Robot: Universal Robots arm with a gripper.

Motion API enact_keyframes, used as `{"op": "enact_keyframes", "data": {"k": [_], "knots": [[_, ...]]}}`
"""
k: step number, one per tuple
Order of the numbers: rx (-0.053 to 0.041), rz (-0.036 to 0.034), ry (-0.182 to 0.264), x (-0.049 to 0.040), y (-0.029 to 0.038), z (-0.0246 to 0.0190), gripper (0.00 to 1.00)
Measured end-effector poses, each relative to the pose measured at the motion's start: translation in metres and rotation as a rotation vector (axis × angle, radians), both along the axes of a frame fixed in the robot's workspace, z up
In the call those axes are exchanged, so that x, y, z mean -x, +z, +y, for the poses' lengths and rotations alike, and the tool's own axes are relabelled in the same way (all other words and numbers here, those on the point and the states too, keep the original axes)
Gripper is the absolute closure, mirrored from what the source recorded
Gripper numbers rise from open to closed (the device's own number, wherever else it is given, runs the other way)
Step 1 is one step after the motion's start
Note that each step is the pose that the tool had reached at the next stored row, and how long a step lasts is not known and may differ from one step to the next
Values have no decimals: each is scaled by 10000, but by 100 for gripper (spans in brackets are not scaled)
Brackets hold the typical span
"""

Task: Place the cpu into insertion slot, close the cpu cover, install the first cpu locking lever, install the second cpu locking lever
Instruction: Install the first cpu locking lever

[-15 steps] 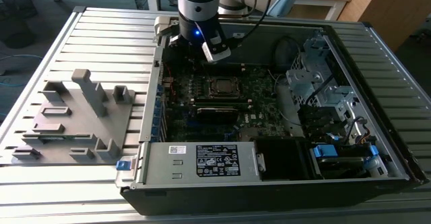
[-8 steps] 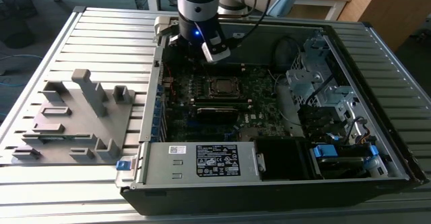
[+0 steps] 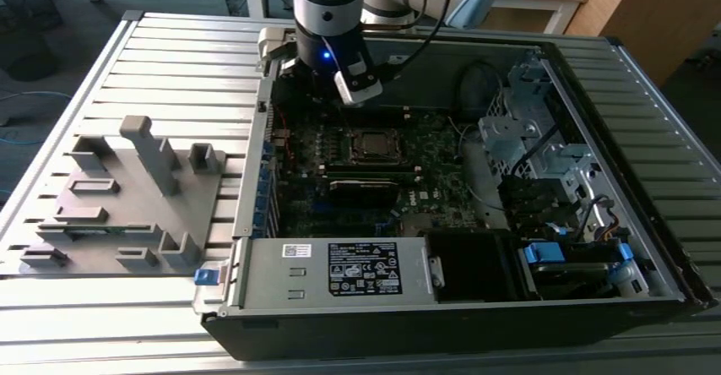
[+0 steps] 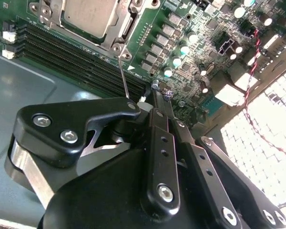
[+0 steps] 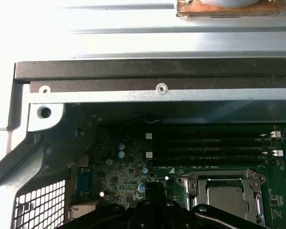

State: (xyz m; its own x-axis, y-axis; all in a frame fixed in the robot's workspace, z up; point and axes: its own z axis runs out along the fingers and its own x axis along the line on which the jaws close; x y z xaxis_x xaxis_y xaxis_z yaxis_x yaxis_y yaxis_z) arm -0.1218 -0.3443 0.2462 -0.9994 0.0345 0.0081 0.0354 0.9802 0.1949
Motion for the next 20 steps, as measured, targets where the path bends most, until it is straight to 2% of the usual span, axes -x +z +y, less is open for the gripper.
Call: {"op": "enact_keyframes", "data": {"k": [4, 9, 12, 15, 20], "knots": [[-219, -2, 0, 2, -1, 1, 90], [-587, -2, 0, 4, -1, 1, 90], [-660, -2, -1, 4, -1, 1, 90], [-855, -2, -1, 4, -1, 1, 90], [-869, -2, 0, 2, -1, 1, 90]]}}
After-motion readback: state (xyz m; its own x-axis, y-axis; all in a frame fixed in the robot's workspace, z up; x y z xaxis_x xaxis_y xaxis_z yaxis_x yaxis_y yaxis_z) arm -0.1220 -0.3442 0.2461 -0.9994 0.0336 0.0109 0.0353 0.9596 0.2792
